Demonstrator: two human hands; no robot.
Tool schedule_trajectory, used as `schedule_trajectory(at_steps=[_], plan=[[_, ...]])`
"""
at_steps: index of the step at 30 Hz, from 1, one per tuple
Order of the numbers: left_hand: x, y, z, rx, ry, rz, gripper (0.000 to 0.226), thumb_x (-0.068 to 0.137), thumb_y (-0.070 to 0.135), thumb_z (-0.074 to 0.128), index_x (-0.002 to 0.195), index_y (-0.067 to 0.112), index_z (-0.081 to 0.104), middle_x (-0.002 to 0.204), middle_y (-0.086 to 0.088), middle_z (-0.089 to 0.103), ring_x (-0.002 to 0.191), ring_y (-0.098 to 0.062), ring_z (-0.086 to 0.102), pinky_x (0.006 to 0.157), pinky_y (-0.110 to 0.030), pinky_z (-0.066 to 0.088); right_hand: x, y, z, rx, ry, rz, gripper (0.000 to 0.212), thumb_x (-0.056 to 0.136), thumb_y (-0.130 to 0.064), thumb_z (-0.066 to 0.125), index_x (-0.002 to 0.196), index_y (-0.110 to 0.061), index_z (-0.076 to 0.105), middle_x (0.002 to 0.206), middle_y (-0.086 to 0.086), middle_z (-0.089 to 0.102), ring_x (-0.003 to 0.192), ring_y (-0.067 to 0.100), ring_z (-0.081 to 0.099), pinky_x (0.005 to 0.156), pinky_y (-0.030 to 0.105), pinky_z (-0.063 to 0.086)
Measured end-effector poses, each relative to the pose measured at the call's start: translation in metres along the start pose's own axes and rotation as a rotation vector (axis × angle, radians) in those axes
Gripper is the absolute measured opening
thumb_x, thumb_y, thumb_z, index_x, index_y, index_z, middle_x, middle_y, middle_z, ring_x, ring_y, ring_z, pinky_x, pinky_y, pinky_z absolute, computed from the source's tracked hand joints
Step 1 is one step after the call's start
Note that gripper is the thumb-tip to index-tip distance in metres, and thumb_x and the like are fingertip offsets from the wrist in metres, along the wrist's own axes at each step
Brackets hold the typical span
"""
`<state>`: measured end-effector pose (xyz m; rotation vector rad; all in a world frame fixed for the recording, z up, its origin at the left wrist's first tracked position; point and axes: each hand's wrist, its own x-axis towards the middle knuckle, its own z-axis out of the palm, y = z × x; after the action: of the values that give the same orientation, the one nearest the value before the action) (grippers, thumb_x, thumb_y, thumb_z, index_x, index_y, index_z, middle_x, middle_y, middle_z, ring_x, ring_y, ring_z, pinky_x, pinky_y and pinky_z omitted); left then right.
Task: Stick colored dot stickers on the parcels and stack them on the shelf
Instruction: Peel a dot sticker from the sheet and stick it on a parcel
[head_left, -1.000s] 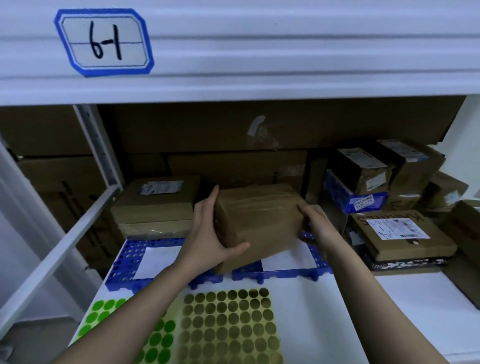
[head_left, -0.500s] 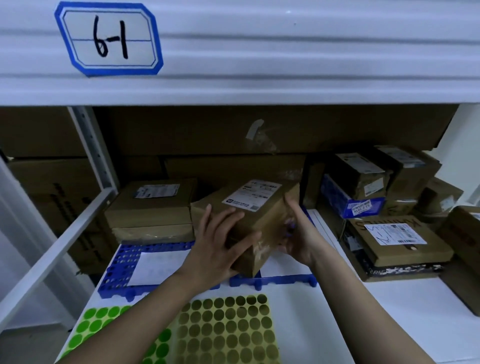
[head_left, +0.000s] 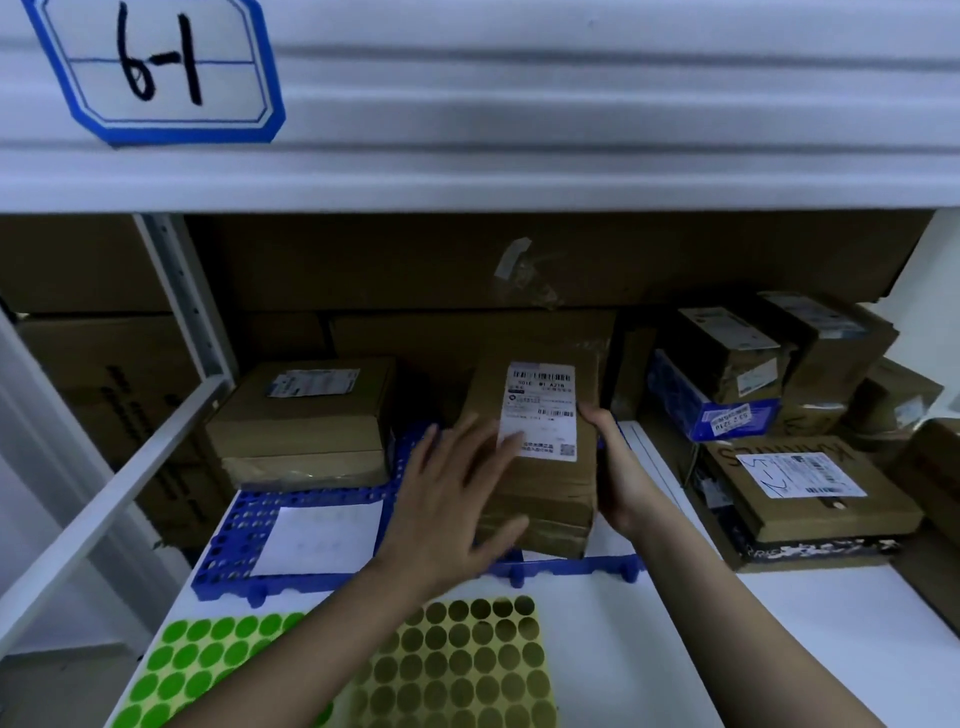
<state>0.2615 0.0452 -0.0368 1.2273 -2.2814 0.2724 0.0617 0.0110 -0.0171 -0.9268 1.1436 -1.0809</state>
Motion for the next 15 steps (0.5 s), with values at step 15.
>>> schedule_trajectory(at_steps=[15], plan=[[0.025, 0.007, -0.020, -1.586, 0.024, -0.973, 0.051, 0.081, 0.054, 0.052, 0.128, 0.032, 0.052, 0.122, -0.007, 0.063, 0.110, -0.025, 0.062, 0.091, -0.043, 0.051, -0.024, -0.002, 0.004, 0.117, -0.154, -0.036, 0.066, 0.084, -0.049, 0.055, 0.139, -0.013, 0.046, 0.103, 0.011, 0.071, 0.079, 0.019, 0.072, 0.060, 0.026, 0.055]])
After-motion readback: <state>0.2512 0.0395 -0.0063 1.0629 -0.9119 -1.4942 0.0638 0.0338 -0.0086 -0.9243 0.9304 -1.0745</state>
